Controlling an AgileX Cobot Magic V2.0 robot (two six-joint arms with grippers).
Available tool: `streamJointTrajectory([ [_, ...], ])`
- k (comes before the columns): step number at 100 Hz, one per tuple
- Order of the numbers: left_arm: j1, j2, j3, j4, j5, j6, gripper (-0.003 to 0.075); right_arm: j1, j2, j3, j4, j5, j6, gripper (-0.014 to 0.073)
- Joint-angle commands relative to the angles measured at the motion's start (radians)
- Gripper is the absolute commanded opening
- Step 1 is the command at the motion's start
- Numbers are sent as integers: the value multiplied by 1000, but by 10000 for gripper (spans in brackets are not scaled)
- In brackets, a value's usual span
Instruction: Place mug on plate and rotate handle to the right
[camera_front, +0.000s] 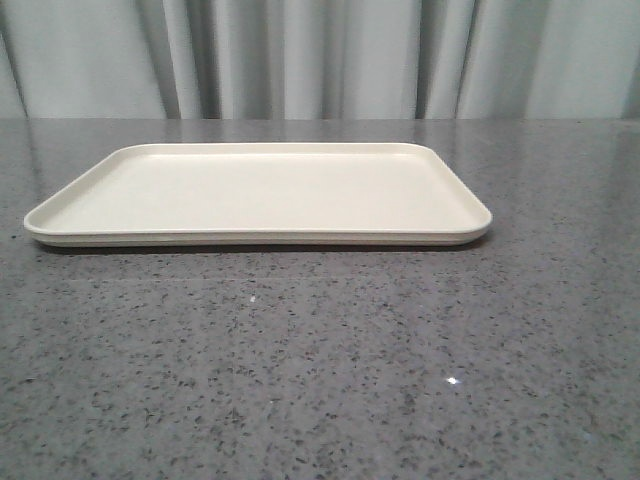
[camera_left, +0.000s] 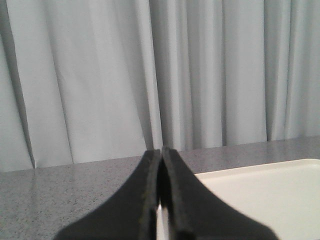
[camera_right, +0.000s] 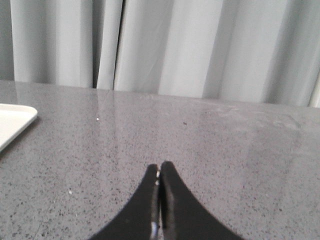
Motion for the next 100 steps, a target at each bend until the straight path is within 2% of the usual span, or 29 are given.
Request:
streamJointTrajectory([
  [1, 3, -30, 7, -4, -89, -5, -20, -6, -21, -1, 1, -110, 2, -120],
  [14, 3, -30, 7, -20, -89, -7, -20, -6, -21, -1, 41, -142, 2, -120],
  [45, 1, -30, 2, -207, -93, -15, -20, -6, -21, -6, 58, -242, 3, -120],
  [65, 1, -30, -82, -248, -43, -15, -20, -6, -21, -99, 95, -167, 14, -120],
  [100, 1, 92, -404, -246, 69, -15, -20, -6, 89, -423, 95, 50, 14, -120],
])
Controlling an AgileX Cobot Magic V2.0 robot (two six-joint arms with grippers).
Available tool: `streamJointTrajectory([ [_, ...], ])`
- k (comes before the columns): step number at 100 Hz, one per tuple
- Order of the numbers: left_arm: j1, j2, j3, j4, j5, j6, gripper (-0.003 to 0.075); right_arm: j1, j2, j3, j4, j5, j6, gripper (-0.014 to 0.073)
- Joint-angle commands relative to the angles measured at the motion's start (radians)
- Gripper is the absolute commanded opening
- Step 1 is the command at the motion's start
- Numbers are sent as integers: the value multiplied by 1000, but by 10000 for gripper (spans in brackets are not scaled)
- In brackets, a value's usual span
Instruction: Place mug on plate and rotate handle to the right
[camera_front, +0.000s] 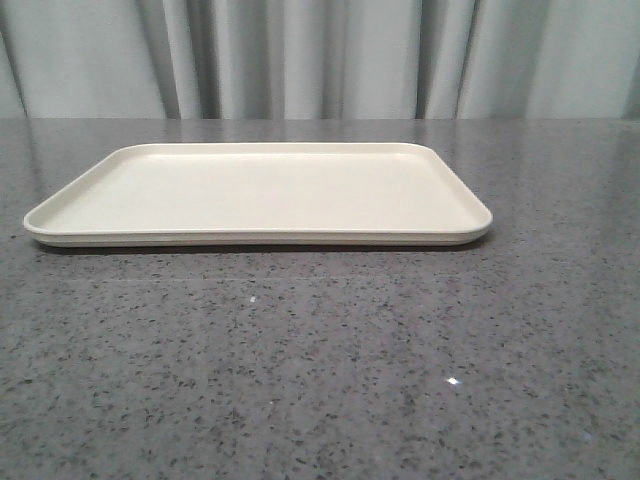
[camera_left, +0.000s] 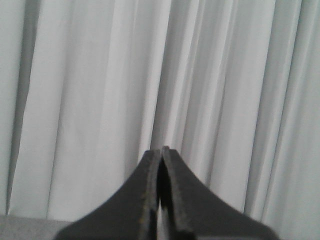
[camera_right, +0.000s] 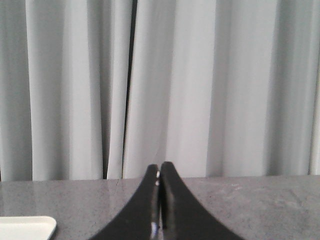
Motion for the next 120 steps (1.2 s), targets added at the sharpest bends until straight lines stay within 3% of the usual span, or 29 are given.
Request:
streamJointTrajectory([
  [1, 1, 68, -116, -6, -42, -10, -20, -6, 62, -123, 1, -21, 1, -120],
  [43, 1, 386, -504, 56, 111, -10, -20, -6, 362, -547, -54, 128, 0, -120],
  [83, 1, 604, -838, 186, 245, -10, -20, -6, 608, -804, -125, 124, -1, -120],
  [105, 1, 682, -985, 262, 388, -10, -20, 13, 697, -910, -137, 185, -47, -116],
  [115, 1, 704, -1017, 299, 452, -10, -20, 42, 723, -947, -137, 224, -65, -74],
  [120, 1, 712, -1020, 304, 472, -10, -20, 63, 732, -960, -137, 232, -73, -9],
])
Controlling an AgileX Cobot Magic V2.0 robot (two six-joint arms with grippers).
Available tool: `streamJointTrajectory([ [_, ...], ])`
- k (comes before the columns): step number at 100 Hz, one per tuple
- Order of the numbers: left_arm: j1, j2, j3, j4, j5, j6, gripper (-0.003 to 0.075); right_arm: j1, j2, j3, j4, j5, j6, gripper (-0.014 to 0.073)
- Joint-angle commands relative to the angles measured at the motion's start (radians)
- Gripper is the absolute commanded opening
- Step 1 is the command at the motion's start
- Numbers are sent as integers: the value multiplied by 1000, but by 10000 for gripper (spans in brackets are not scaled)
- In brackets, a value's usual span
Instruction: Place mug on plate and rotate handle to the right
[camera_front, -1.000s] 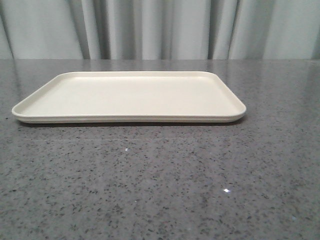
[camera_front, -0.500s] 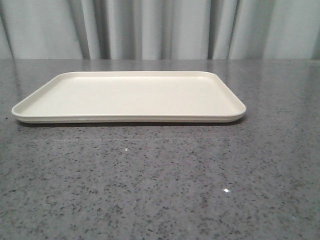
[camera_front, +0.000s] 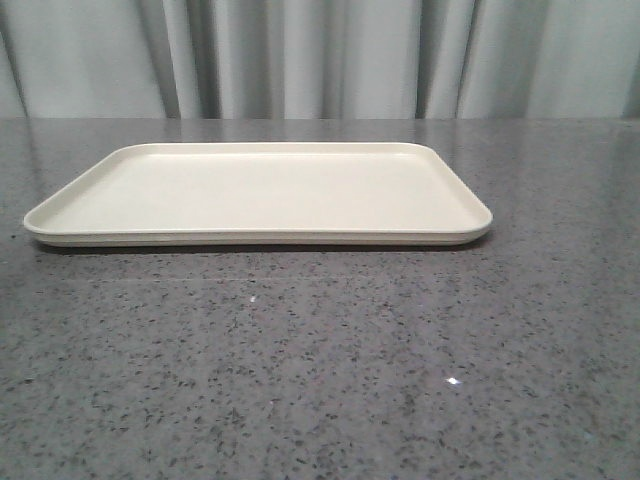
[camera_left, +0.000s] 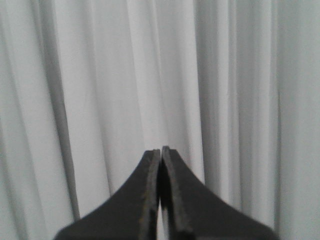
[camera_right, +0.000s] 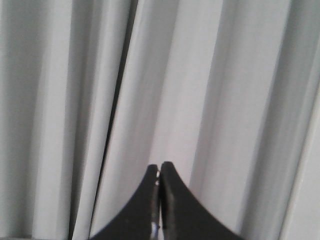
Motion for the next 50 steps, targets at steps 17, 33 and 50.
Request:
streamJointTrajectory([
  [17, 1, 41, -40, 57, 48, -8, -20, 78, 25, -54, -18, -65, -25, 257],
  [33, 1, 63, -42, 63, 96, 10, -19, 83, 25, -53, -18, -67, -25, 379],
  [50, 1, 70, -42, 63, 137, 10, -19, 83, 24, -53, -22, -91, -25, 379],
])
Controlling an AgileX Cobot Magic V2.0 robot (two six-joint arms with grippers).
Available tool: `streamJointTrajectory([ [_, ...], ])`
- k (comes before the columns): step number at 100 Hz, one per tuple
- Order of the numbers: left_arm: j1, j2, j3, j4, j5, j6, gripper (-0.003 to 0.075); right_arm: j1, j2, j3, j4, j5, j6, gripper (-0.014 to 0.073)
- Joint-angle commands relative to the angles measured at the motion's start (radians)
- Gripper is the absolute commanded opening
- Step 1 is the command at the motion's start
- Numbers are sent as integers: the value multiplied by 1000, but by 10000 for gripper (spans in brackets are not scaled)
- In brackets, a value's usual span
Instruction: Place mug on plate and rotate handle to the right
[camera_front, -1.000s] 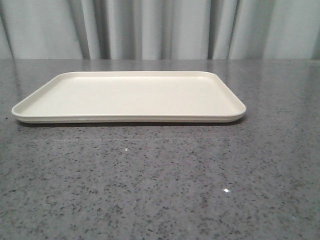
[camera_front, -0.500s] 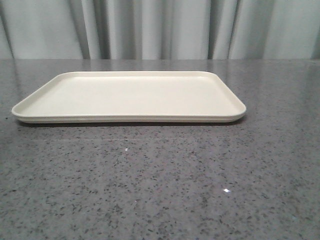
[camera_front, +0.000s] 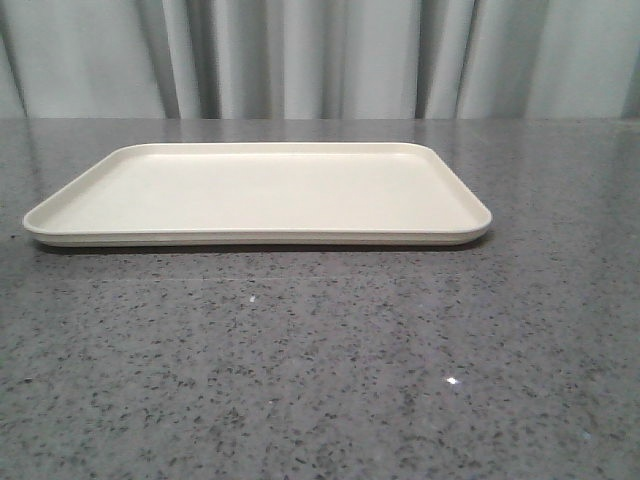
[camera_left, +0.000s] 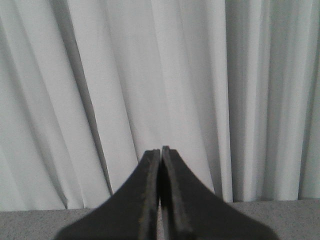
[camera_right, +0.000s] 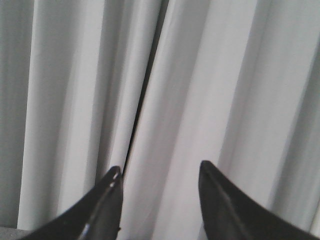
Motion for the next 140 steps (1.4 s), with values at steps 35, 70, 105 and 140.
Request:
streamJointTrajectory([
  [35, 1, 15, -33, 3, 60, 18, 159, 2, 2, -33, -25, -126, -9, 379],
  [70, 1, 44, -101, -30, 202, 26, 344, 2, 2, -32, -28, -115, -9, 379],
  [105, 1, 152, -305, -79, 470, 127, 363, 2, 2, -32, -28, -84, -9, 379],
  [140, 1, 254, -372, -85, 674, 158, 353, 2, 3, -32, -28, -73, -9, 379],
])
